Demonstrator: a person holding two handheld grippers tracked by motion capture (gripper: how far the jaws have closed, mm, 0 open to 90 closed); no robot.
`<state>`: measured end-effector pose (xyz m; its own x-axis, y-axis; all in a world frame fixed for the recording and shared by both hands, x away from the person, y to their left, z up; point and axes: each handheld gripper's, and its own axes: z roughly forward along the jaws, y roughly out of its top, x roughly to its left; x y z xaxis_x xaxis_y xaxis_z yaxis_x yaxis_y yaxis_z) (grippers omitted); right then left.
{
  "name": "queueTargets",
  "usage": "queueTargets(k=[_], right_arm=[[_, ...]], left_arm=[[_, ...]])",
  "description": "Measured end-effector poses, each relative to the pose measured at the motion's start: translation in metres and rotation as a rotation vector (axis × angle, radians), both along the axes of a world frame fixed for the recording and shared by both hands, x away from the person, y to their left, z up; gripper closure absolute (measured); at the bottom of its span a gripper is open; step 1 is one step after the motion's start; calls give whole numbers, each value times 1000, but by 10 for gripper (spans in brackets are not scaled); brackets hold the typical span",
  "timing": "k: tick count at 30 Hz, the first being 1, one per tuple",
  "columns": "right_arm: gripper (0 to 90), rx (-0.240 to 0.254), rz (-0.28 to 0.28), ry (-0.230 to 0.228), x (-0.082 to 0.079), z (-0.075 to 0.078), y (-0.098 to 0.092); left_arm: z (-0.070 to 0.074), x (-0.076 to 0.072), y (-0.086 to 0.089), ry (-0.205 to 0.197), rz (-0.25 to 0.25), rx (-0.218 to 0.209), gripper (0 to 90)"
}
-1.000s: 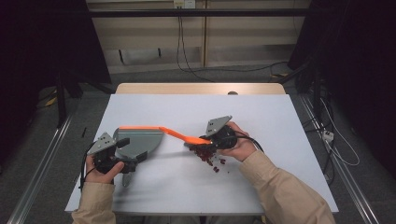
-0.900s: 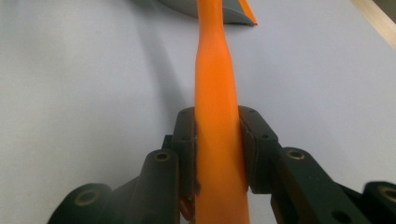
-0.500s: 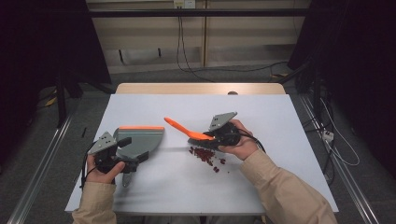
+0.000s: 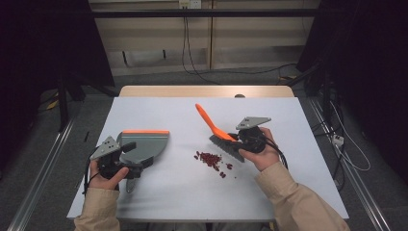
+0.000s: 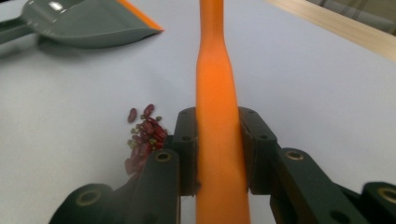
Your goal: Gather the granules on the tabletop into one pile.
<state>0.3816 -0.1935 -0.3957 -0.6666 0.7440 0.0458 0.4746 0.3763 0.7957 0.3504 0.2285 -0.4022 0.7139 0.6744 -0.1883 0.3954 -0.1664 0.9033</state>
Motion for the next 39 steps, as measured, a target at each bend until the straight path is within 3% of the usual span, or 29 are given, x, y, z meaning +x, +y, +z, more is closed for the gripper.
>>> queueTargets(k=[3,7,19,22,30,39], right_arm=[[711,14,-88,9,-10,-2,-8],[711,62,-164,40,-20,-4,-14],[711,38,-272,39,-37,-11,-21],[711,25,-277,35,-38,-17,-19],[710,72,-294,36,-36,-23,3],[711,53,-273,15,-26,-24,34]], left_arm=[[0,0,-1,-3,-5,1,61],[0,0,-1,-2,-4,-1,61],[2,-1,-2,-8,-2,1,61],[2,-1,-1,-9,-1,3,61],[2,-1,-2,-12,1,-1,61],[2,-1,-1,-10,2,5,61]])
